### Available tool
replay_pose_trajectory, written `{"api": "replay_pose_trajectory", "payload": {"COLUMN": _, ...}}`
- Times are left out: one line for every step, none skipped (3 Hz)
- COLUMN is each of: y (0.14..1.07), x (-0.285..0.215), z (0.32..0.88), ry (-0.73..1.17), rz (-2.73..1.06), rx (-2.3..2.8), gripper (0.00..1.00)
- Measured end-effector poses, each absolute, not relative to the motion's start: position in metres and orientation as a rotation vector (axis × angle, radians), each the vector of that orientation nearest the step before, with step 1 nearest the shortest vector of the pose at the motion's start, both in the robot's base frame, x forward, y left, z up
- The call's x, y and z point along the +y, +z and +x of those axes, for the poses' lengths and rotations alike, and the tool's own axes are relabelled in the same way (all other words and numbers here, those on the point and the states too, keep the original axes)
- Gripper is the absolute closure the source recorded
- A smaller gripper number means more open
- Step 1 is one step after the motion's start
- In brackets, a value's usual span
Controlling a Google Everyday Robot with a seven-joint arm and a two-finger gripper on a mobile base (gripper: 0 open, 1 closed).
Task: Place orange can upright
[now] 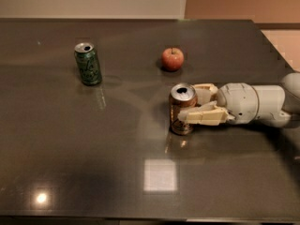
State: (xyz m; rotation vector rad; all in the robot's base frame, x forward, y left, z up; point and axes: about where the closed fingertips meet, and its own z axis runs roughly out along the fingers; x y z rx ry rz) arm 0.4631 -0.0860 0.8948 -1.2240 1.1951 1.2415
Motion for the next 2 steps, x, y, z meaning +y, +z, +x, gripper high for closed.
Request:
{"api": "replay_pose_trajectory", "payload": {"y": 0.8913, "x": -0.0929, "z": 0.4654, "ry": 1.236, "rz": -1.199, "rx": 1.191, "gripper": 0.0}}
{"api": "replay_pose_trajectory", "payload": {"y": 0.8914, "x": -0.0928, "z": 0.4654, "ry": 1.236, "rz": -1.199, "rx": 1.191, "gripper": 0.0}}
